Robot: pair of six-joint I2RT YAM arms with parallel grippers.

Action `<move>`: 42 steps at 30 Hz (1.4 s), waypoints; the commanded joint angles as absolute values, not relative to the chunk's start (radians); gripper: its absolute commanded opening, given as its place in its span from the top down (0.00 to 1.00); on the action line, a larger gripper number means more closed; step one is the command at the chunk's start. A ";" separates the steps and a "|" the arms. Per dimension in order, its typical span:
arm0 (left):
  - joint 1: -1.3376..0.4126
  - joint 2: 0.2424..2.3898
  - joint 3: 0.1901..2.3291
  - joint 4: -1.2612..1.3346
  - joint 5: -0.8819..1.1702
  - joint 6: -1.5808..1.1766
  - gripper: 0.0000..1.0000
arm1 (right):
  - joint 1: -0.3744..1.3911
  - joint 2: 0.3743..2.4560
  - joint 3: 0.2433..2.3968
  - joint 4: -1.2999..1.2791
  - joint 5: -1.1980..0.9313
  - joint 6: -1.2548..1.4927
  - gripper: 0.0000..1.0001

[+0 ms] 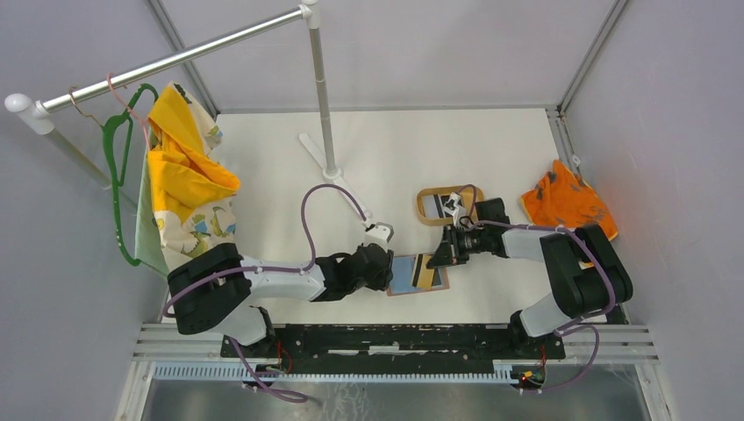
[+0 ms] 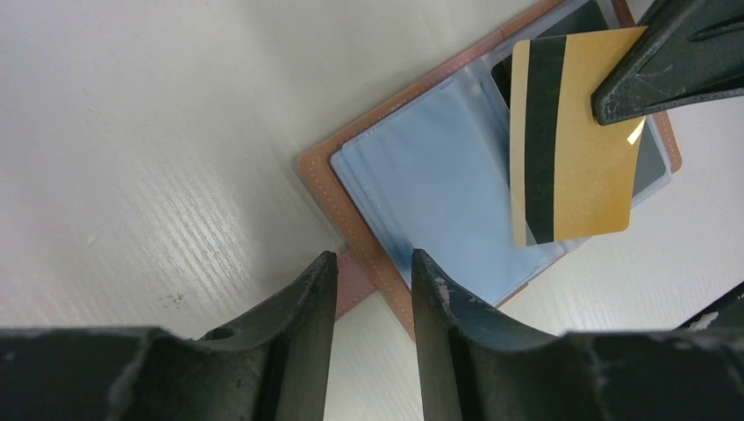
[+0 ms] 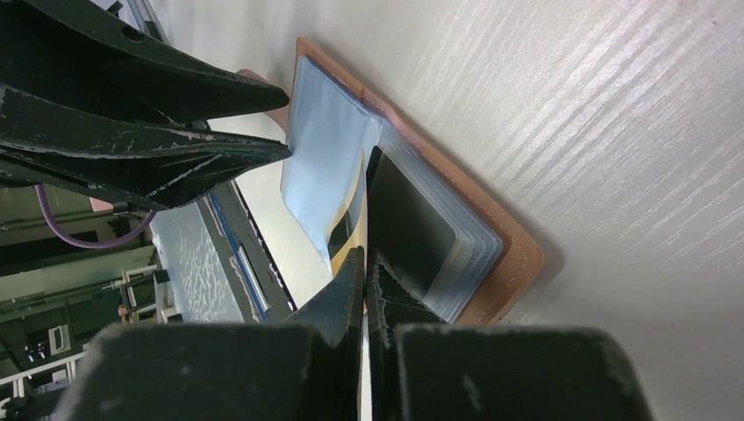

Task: Put the credit cards into the card holder
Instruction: Insert the credit card into the card holder.

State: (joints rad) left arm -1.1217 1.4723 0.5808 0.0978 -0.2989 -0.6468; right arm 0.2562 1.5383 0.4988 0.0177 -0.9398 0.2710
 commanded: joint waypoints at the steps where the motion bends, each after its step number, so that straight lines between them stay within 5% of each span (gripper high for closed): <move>1: -1.127 1.508 0.622 0.071 -0.346 -0.640 0.58 | 0.270 1.564 0.542 -0.042 -0.902 0.219 0.99; 24: -1.127 1.568 0.664 0.073 -0.368 -0.602 0.63 | 0.300 1.592 0.610 -0.172 -0.823 0.206 0.90; 42: -1.126 1.493 0.610 0.139 -0.356 -0.589 0.64 | 0.307 1.708 0.789 -0.438 -0.722 0.114 1.00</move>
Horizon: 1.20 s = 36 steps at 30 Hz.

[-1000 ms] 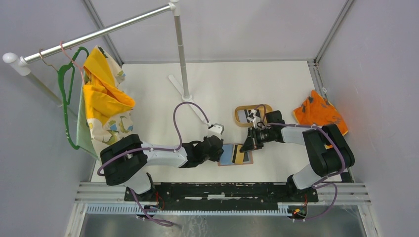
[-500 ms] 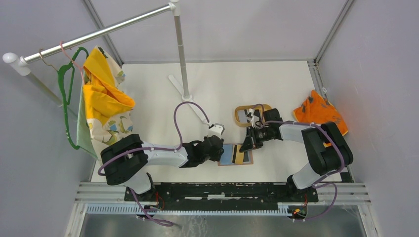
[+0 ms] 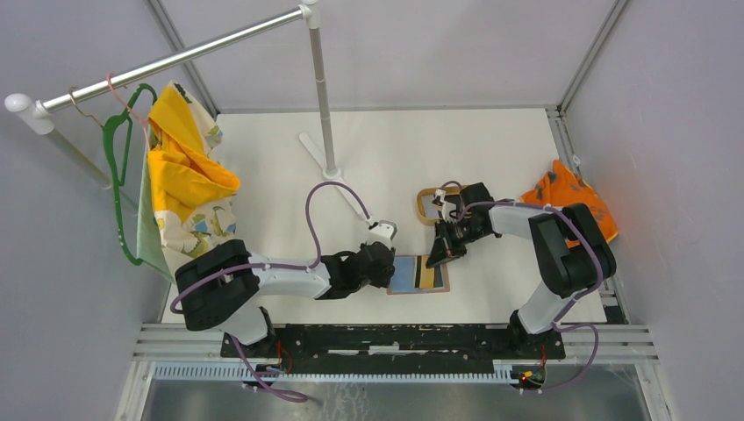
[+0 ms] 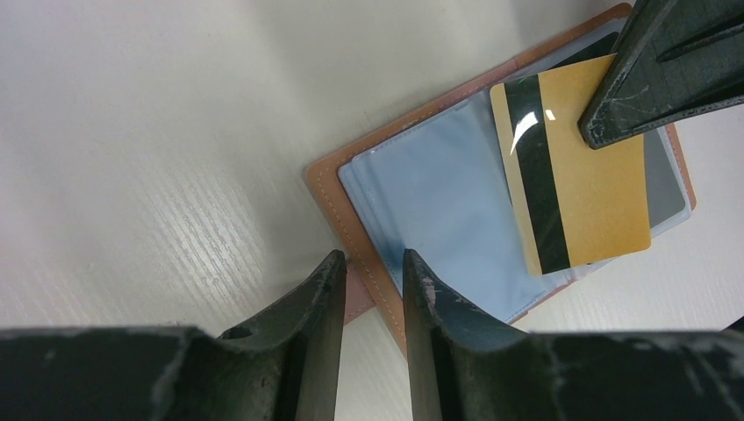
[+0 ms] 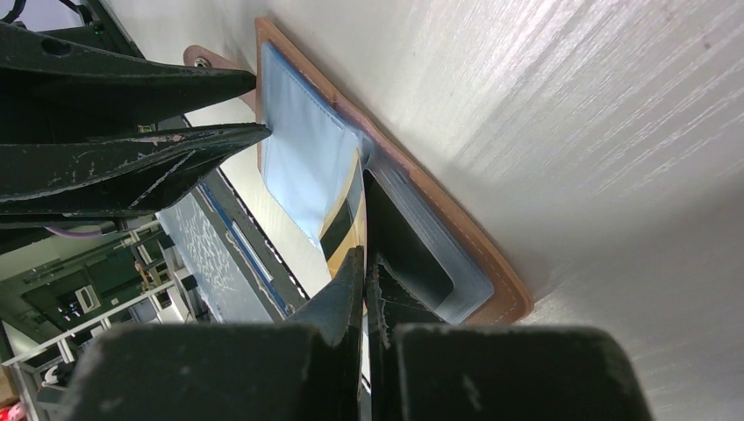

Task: Put the credit cards into the card holder
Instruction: Insert the credit card into the card holder.

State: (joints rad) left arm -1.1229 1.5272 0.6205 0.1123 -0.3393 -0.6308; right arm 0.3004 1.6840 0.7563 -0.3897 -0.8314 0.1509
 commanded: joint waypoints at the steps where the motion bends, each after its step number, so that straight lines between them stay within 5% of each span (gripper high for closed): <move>1: -1.127 1.491 0.608 0.140 -0.356 -0.589 0.64 | 0.312 1.710 0.792 -0.441 -0.719 0.113 1.00; 36: -1.127 1.541 0.618 0.181 -0.302 -0.595 0.64 | 0.379 1.761 0.798 -0.323 -0.791 0.214 0.92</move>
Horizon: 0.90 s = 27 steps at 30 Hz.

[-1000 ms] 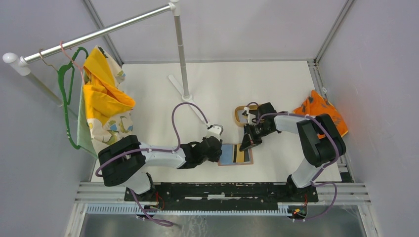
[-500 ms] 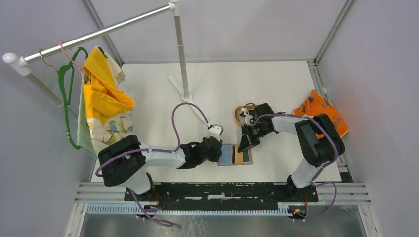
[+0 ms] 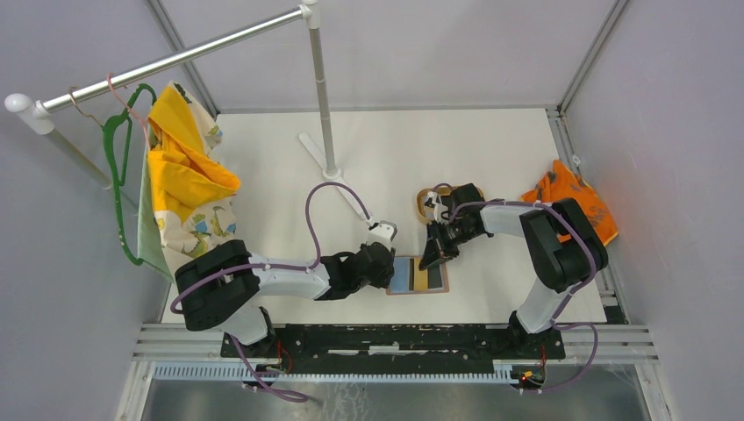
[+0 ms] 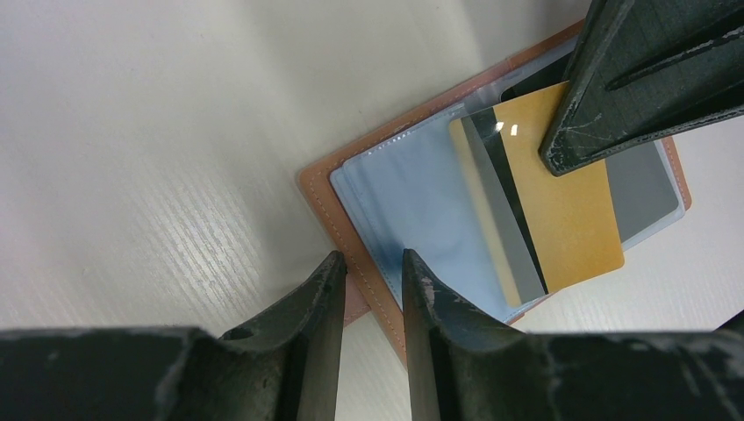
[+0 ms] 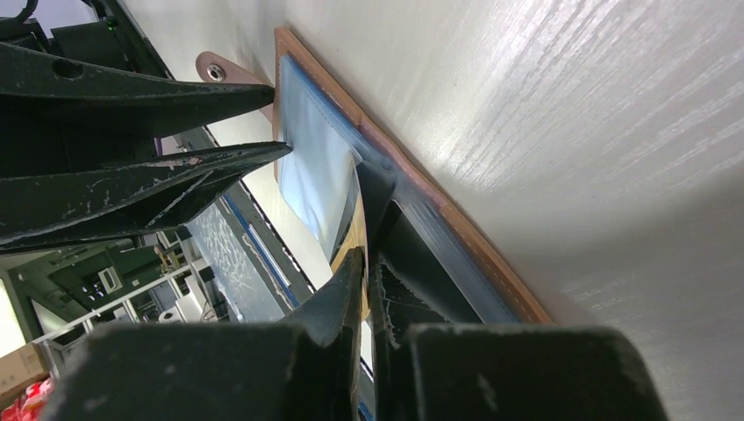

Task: Put the credit cards into the card holder
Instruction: Insert the credit card into the card holder.

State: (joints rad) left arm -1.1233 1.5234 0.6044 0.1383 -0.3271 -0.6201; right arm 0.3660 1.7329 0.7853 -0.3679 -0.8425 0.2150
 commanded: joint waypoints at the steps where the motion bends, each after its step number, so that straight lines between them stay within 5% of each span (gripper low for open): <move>1: -1.127 1.539 0.618 0.181 -0.302 -0.595 0.64 | 0.380 1.762 0.799 -0.321 -0.793 0.213 0.91; 13: -1.137 1.283 0.624 0.179 -0.185 -0.606 0.52 | 0.380 1.768 0.810 -0.319 -0.793 0.193 0.82; 20: -1.211 1.379 0.714 0.256 -0.184 -0.655 0.68 | 0.380 1.779 0.818 -0.322 -0.778 0.183 0.81; 27: -1.316 1.638 0.995 0.037 -0.335 -0.631 0.83 | 0.379 1.775 0.821 -0.328 -0.767 0.173 0.80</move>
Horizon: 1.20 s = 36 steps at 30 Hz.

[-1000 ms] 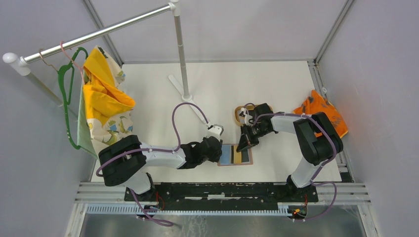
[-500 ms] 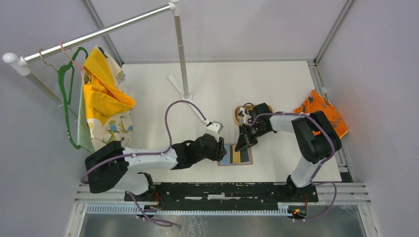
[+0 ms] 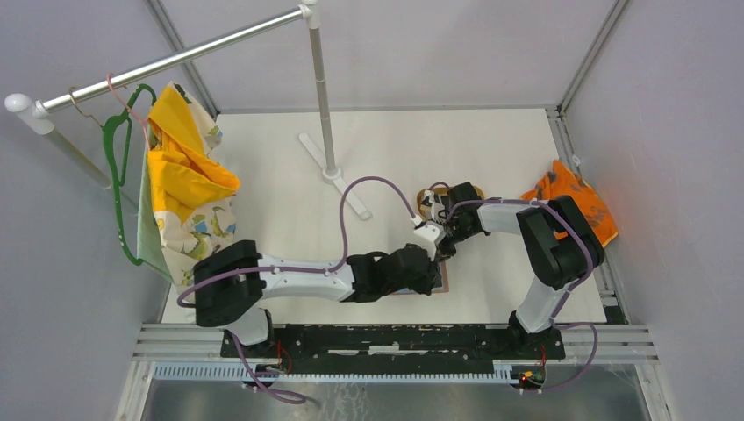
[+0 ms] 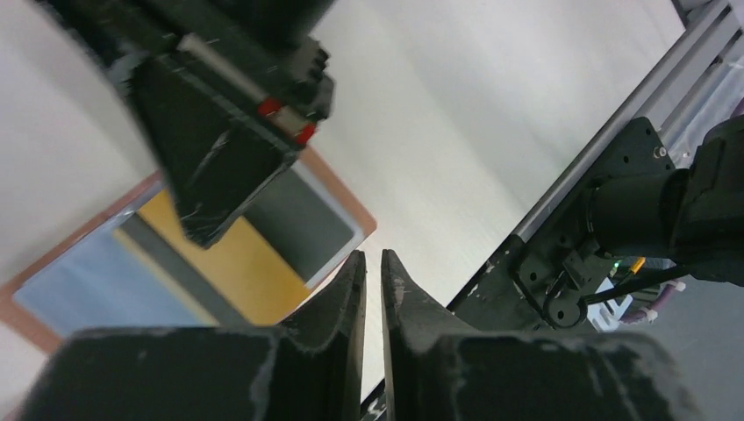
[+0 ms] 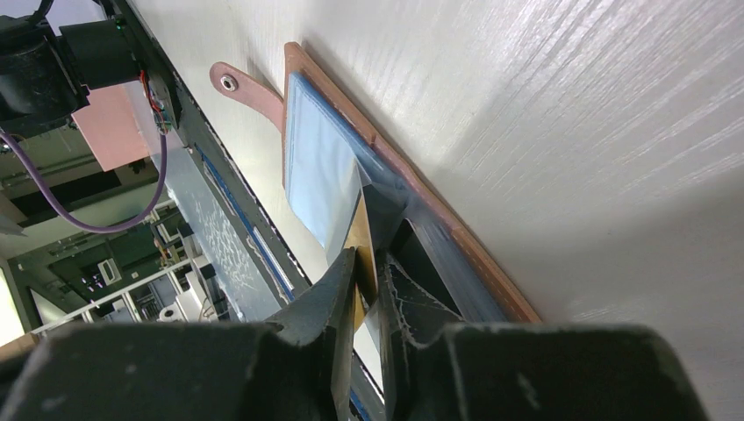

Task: Put the credit cards into the card holder
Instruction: Insert the credit card into the card holder.

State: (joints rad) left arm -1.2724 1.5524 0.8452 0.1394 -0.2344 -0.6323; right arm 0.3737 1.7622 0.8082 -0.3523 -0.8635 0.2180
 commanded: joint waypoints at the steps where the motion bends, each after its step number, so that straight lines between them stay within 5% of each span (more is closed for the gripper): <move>1: -1.321 1.663 1.020 0.010 -0.355 -0.635 0.85 | 0.378 1.774 0.821 -0.329 -0.767 0.172 0.80; 12: -1.329 1.797 1.131 -0.108 -0.476 -0.634 0.85 | 0.379 1.772 0.818 -0.328 -0.769 0.170 0.79; 25: -1.326 1.881 1.189 -0.164 -0.557 -0.644 0.65 | 0.378 1.772 0.819 -0.329 -0.767 0.166 0.76; 36: -1.299 1.862 1.141 -0.170 -0.551 -0.689 0.65 | 0.378 1.746 0.825 -0.342 -0.751 0.137 0.72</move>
State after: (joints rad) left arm -1.3151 1.8786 1.1526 -0.1631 -0.5056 -0.6411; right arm 0.3779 1.7603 0.8150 -0.3515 -0.8673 0.2031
